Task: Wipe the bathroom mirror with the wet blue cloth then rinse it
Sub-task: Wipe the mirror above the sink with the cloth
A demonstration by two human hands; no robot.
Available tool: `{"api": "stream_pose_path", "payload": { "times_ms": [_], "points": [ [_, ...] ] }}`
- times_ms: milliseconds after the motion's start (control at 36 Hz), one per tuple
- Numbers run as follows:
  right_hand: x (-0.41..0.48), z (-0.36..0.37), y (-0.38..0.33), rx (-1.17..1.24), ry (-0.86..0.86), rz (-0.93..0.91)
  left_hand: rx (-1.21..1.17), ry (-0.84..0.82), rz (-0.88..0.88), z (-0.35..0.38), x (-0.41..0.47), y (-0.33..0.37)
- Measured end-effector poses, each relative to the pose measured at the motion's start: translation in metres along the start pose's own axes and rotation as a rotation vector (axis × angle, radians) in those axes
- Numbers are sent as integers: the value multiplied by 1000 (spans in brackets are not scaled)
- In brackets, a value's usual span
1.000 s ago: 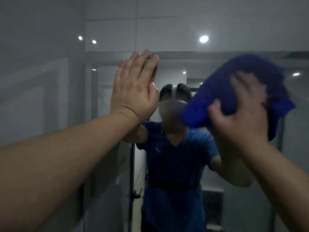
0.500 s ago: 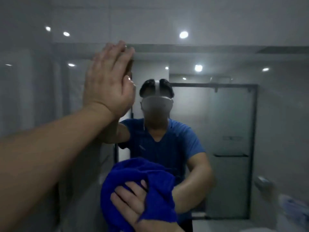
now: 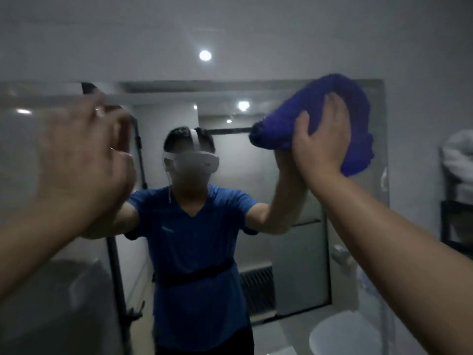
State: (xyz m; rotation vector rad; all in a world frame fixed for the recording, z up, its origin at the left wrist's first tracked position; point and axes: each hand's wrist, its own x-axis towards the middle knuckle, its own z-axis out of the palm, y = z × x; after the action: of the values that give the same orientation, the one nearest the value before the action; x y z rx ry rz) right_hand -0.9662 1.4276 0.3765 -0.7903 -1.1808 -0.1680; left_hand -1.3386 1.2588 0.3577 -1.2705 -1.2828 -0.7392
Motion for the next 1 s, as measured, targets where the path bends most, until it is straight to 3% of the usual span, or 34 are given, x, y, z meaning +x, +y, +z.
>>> {"api": "stream_pose_path", "payload": {
  "times_ms": [83, 167, 306, 361, 444, 583, 667, 750, 833, 1000],
  "points": [
    [-7, 15, -32, 1, -52, -111, -31, -24, 52, -33, 16, 99],
    [-39, 15, -34, -43, -121, -260, -240, 21, 68, -35, 19, 165],
    [-148, -9, 32, -31, -231, -427, -293, -1, 145, -11, 20, 215],
    [-198, -25, 77, -38, -290, -411, -292, -51, 219, 0, 12, 230],
    [-262, -53, 145, -76, -291, -183, -213, -130, 310, 25, -2, 246],
    [-289, -97, 218, -39, -74, 527, -21, -127, 338, 50, -24, 260],
    [-279, -97, 221, -45, 40, 723, 8, -101, 339, 51, -23, 261],
    [-242, -83, 204, 32, 191, 792, 18, -98, 320, 52, -24, 263],
    [-161, -66, 167, 61, 227, 640, 14, -92, 333, 52, -23, 263],
    [-22, -17, 64, -12, -11, -27, 31, -91, 332, 52, -23, 262]
  ]
}}
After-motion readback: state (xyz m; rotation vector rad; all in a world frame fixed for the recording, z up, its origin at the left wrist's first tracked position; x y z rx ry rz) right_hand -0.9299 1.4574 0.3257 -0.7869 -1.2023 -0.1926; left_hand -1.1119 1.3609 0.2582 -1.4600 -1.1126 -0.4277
